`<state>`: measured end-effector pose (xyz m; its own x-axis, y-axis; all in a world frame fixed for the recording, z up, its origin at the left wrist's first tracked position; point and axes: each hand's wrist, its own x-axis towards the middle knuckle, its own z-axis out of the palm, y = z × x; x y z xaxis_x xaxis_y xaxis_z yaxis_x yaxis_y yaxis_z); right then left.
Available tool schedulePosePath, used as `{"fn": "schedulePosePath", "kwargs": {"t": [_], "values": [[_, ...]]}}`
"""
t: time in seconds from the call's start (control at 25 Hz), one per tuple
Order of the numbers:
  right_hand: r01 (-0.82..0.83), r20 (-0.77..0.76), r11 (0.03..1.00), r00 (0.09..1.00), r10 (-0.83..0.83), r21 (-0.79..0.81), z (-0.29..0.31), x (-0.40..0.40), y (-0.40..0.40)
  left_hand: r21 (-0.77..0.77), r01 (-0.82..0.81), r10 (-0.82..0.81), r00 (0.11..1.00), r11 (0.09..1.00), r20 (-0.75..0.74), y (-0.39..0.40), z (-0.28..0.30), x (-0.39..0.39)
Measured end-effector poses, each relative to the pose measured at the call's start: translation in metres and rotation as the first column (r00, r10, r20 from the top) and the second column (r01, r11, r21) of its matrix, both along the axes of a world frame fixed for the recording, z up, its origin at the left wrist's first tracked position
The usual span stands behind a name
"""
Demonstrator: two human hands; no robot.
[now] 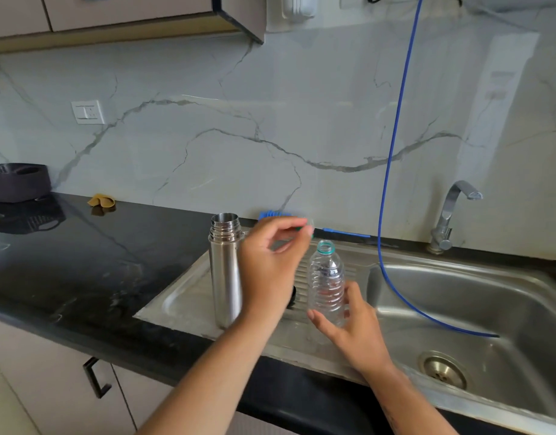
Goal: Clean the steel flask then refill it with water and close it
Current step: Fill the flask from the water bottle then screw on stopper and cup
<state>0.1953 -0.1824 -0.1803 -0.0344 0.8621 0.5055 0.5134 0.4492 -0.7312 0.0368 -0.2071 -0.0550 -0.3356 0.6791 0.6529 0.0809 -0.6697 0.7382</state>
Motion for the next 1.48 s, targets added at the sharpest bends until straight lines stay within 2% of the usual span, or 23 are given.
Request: {"fn": "schedulePosePath", "kwargs": {"t": [0.16, 0.36, 0.6, 0.72, 0.84, 0.92, 1.0, 1.08, 1.24, 1.36, 1.48], "values": [[-0.005, -0.027, 0.998, 1.000, 0.007, 0.060, 0.002, 0.003, 0.001, 0.029, 0.053, -0.052, 0.997, 0.998, -0.056, 0.015, -0.005, 0.027], [0.019, -0.064, 0.996, 0.998, -0.013, 0.087, 0.003, 0.004, 0.002, 0.084, 0.010, 0.003, 0.988, 0.996, -0.156, 0.025, -0.014, 0.026], [0.061, -0.009, 0.994, 0.998, -0.060, 0.088, 0.004, 0.007, 0.001, -0.050, 0.016, -0.026, 0.977, 0.999, -0.214, 0.027, -0.008, 0.025], [0.087, 0.040, 0.991, 0.995, -0.091, 0.103, 0.003, 0.007, 0.001, -0.112, -0.049, 0.009, 0.942, 0.993, -0.335, 0.024, 0.000, 0.019], [0.087, 0.013, 0.990, 0.996, -0.089, 0.108, 0.004, 0.007, 0.000, -0.225, 0.060, -0.151, 0.897, 0.973, -0.416, 0.026, 0.006, 0.010], [0.082, 0.002, 0.990, 0.997, -0.083, 0.114, 0.005, 0.007, 0.000, -0.252, 0.092, -0.199, 0.874, 0.963, -0.443, 0.028, 0.008, 0.006], [0.083, 0.000, 0.989, 0.997, -0.083, 0.121, 0.004, 0.007, 0.000, -0.228, 0.037, -0.134, 0.894, 0.973, -0.428, 0.028, 0.009, 0.006], [0.089, 0.009, 0.988, 0.996, -0.090, 0.129, 0.004, 0.007, 0.000, -0.240, -0.015, -0.069, 0.939, 0.971, -0.338, 0.024, 0.009, 0.010], [0.082, 0.014, 0.987, 0.996, -0.085, 0.138, 0.004, 0.008, 0.001, -0.280, -0.020, -0.042, 0.977, 0.960, -0.211, 0.019, 0.008, 0.017], [0.071, -0.003, 0.988, 0.997, -0.072, 0.134, 0.004, 0.009, 0.001, -0.277, 0.077, -0.145, 0.962, 0.958, -0.233, 0.022, 0.008, 0.015], [0.037, -0.054, 0.992, 0.998, -0.031, 0.119, 0.005, 0.009, 0.001, -0.314, 0.262, -0.362, 0.874, 0.913, -0.324, 0.025, 0.011, 0.006]]}}
